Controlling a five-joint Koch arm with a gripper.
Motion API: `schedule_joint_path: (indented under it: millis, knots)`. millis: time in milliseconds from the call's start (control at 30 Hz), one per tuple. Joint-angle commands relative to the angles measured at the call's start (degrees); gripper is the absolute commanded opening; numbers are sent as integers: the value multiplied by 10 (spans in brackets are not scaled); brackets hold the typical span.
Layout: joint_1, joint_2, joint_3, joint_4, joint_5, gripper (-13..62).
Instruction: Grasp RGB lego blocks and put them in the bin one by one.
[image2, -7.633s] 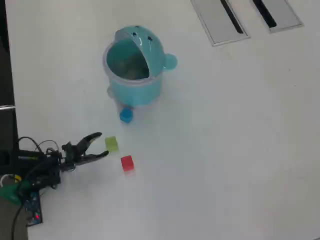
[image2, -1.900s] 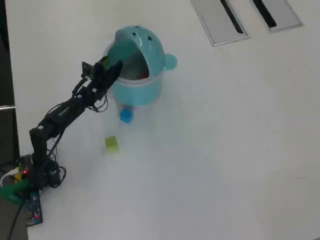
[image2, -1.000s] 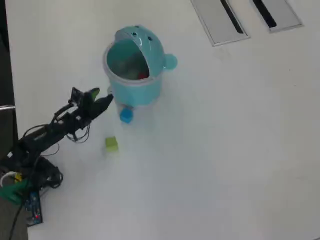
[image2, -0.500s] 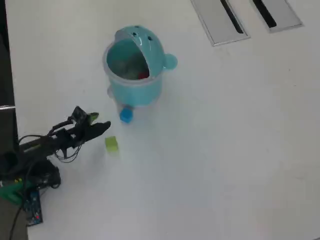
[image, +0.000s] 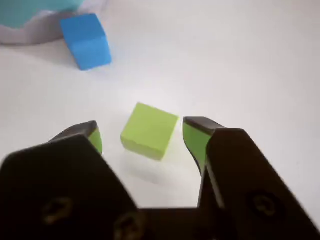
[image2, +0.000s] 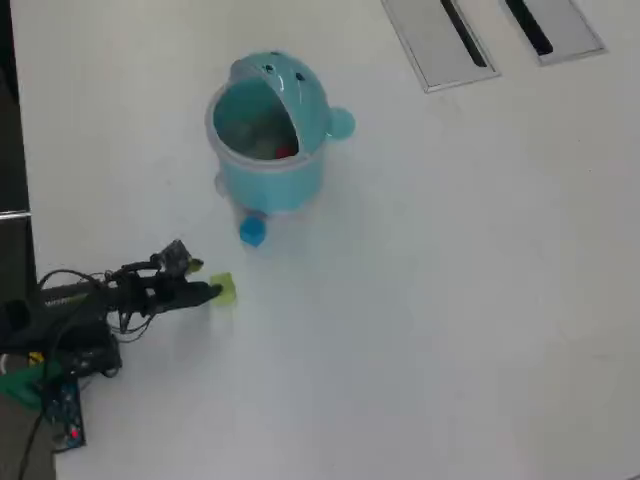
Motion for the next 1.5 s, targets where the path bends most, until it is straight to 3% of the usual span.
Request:
schedule_joint_path:
  millis: [0, 1467]
  knots:
    - [10, 3, -12, 0, 0, 301]
    - [11, -271, -73, -201, 68, 299]
